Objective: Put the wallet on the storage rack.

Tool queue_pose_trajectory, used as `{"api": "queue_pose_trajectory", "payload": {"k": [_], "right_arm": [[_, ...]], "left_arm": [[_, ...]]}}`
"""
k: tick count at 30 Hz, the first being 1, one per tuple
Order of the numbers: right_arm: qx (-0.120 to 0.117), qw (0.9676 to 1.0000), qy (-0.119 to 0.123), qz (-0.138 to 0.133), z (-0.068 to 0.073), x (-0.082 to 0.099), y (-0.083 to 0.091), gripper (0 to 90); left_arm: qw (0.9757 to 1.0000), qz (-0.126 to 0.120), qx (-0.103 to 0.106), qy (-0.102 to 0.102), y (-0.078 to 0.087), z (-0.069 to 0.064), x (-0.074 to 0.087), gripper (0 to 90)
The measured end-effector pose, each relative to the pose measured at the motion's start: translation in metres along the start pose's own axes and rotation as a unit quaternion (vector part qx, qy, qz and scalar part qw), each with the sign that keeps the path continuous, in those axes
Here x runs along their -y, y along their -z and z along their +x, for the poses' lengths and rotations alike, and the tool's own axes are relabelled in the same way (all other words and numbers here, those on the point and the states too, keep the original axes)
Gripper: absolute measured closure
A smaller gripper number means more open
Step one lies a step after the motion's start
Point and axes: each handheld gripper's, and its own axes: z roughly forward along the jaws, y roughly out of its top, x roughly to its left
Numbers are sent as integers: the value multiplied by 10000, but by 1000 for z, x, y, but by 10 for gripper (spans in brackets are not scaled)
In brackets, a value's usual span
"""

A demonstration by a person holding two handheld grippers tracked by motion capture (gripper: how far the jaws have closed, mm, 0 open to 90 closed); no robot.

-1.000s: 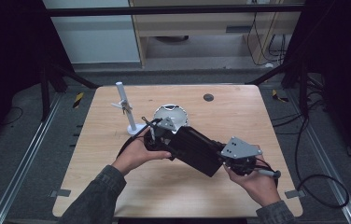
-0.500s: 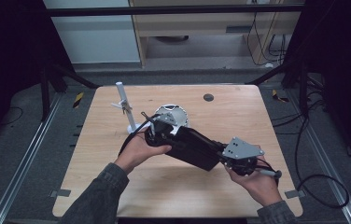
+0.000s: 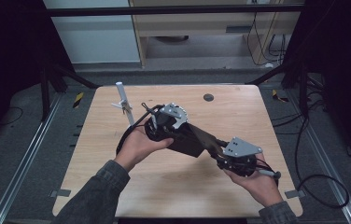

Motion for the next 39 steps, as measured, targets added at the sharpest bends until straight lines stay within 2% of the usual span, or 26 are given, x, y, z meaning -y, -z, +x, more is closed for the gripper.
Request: {"api": "queue_pose_trajectory", "payload": {"k": [1, 2, 3, 4, 5, 8, 10, 11, 12, 13, 14, 15, 17, 18, 19, 22, 23, 27, 39], "right_arm": [[-12, 10000, -57, 74, 1, 4, -3, 400], [-12, 10000, -57, 74, 1, 4, -3, 400], [12, 9999, -106, 113, 1, 9, -5, 321], [12, 9999, -106, 113, 1, 9, -5, 321], [-6, 9997, -192, 127, 2, 16, -8, 273], [-11, 9995, -282, 152, 3, 23, -12, 245], [15, 9987, -472, 194, 2, 35, -17, 206], [40, 9984, -537, 196, 2, 39, -18, 194], [40, 9984, -537, 196, 2, 39, -18, 194], [98, 9971, -713, 233, -1, 46, -21, 159], [98, 9971, -713, 233, -1, 46, -21, 159], [208, 9954, -907, 240, -4, 54, -24, 137], [328, 9928, -1121, 266, -7, 62, -27, 107], [328, 9928, -1121, 266, -7, 62, -27, 107], [433, 9895, -1332, 355, -9, 70, -29, 91], [487, 9883, -1364, 477, -10, 79, -31, 82], [588, 9866, -1377, 642, -12, 87, -31, 68], [649, 9823, -1601, 722, -16, 95, -31, 60], [719, 9801, -1642, 852, -18, 98, -32, 63]], "left_arm": [[10000, 22, -54, -47, 4, 0, -6, 798], [10000, 22, -54, -47, 4, 0, -6, 798], [9999, 53, -116, -108, 8, -1, -11, 798], [9999, 53, -116, -108, 8, -1, -11, 797], [9997, 99, -170, -125, 11, -2, -15, 797], [9997, 123, -181, -145, 14, -2, -17, 797], [9994, 175, -229, -174, 17, -2, -17, 797], [9989, 244, -346, -214, 19, -2, -17, 798], [9989, 244, -346, -214, 19, -2, -17, 797], [9988, 279, -360, -193, 21, -1, -15, 798], [9988, 279, -360, -193, 21, -1, -15, 797], [9989, 293, -344, -151, 23, 0, -14, 798], [9989, 274, -348, -149, 24, 0, -14, 797], [9987, 302, -370, -151, 25, 0, -13, 797], [9986, 311, -404, -157, 26, 0, -13, 797], [9985, 298, -446, -135, 30, 3, -12, 797], [9984, 288, -474, -112, 32, 4, -11, 797], [9980, 295, -550, -81, 38, 8, -11, 796], [9970, 230, -733, -33, 56, 17, -13, 797]]}}
